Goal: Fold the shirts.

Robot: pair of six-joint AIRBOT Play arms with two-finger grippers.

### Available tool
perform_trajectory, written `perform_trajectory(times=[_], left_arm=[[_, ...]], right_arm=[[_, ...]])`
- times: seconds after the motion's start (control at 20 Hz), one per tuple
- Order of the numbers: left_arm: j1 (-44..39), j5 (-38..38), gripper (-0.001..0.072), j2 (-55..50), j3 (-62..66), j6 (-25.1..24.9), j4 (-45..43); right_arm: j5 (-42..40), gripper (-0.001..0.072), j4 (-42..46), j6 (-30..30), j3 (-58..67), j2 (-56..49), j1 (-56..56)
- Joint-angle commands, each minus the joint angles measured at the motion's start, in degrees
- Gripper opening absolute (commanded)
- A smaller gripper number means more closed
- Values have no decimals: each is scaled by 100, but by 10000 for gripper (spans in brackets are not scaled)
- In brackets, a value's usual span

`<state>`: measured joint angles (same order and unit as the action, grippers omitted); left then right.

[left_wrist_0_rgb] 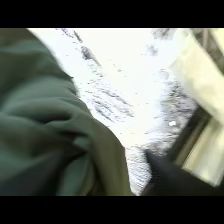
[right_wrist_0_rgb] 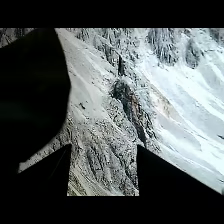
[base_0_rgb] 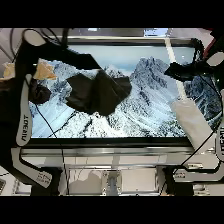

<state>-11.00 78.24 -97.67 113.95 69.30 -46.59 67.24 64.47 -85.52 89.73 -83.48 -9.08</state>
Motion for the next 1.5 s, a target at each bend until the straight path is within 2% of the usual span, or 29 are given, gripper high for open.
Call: perform_trajectory(times=[0.0,0.05,0.15,0.2,0.25,0.35,0.5,0.7,0.85,1.2,1.25,1.3,1.35,1.45], left_arm=[[-695,-1456,714,-55,9,758,-2009],[-691,-1746,714,-68,9,1423,-2664],[-597,-1781,712,-166,7,2426,-3744],[-518,-1611,711,-247,7,2752,-4041],[-415,-1340,710,-369,7,2876,-4129],[-236,-713,710,-682,7,2892,-4124],[-33,-61,709,-1239,7,2887,-4129],[109,162,708,-1714,7,2883,-4194],[175,142,705,-1851,9,2592,-4590],[802,905,704,-2138,7,2168,-3864],[863,1056,696,-2138,7,2020,-3694],[920,1233,619,-2138,7,1801,-3458],[966,1386,573,-2138,7,1633,-3230],[1032,1598,564,-2138,7,1392,-2846]], right_arm=[[7,483,-979,686,-203,-13,66],[-31,483,-1255,885,-424,-15,201],[-247,483,-1475,1093,-1082,-15,584],[-402,483,-1484,1137,-1434,-22,780],[-505,483,-1541,1211,-1784,-46,973],[-503,484,-1576,1471,-2256,-103,1296],[-533,484,-1384,1530,-2566,-103,1591],[-286,483,-1123,1526,-2730,-103,1705],[-66,483,-800,1482,-2728,-103,1703],[203,482,-739,1460,-2728,-103,1703],[210,483,-737,1460,-2728,-103,1703],[210,483,-737,1460,-2728,-103,1703],[210,483,-739,1460,-2728,-103,1703],[236,482,-739,1438,-2728,-103,1703]])
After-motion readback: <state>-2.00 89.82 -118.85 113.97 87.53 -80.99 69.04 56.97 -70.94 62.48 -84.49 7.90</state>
